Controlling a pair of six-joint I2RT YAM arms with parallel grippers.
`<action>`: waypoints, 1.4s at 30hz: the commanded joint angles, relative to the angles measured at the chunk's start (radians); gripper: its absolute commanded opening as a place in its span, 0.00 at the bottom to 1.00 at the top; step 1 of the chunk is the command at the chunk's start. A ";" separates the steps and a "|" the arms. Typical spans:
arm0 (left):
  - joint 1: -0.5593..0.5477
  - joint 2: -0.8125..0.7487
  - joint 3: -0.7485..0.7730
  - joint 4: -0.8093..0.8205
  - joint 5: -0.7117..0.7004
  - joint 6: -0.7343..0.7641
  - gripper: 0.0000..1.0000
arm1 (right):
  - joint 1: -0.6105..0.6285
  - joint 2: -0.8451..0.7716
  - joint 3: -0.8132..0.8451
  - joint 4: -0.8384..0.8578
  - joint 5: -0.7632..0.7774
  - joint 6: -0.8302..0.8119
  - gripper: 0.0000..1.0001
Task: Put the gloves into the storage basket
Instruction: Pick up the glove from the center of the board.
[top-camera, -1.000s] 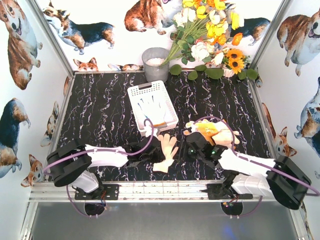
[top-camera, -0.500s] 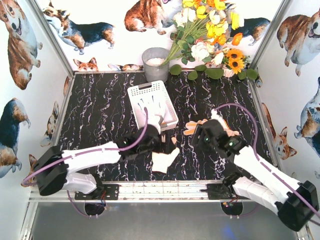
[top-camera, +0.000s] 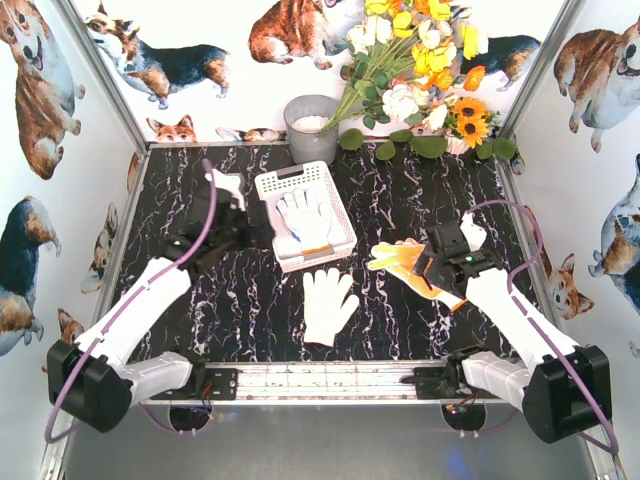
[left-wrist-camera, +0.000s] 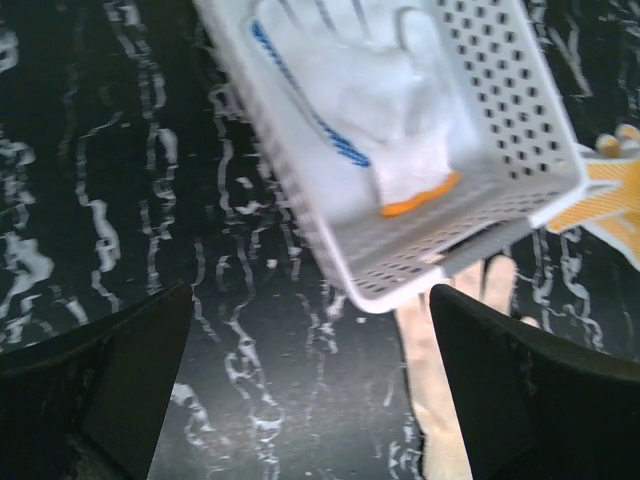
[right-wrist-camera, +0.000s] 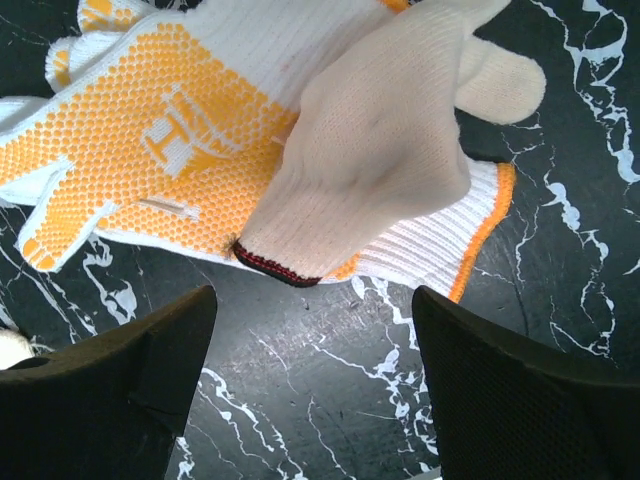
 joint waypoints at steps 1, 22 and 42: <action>0.111 -0.045 -0.065 -0.017 0.097 0.111 0.99 | -0.019 0.024 0.029 0.091 0.016 0.005 0.82; 0.202 -0.101 -0.138 0.047 0.158 0.139 0.99 | -0.026 0.118 0.002 0.124 0.088 0.003 0.24; -0.116 -0.178 -0.191 0.371 0.252 -0.008 0.88 | -0.024 -0.218 0.180 0.031 -0.415 0.053 0.00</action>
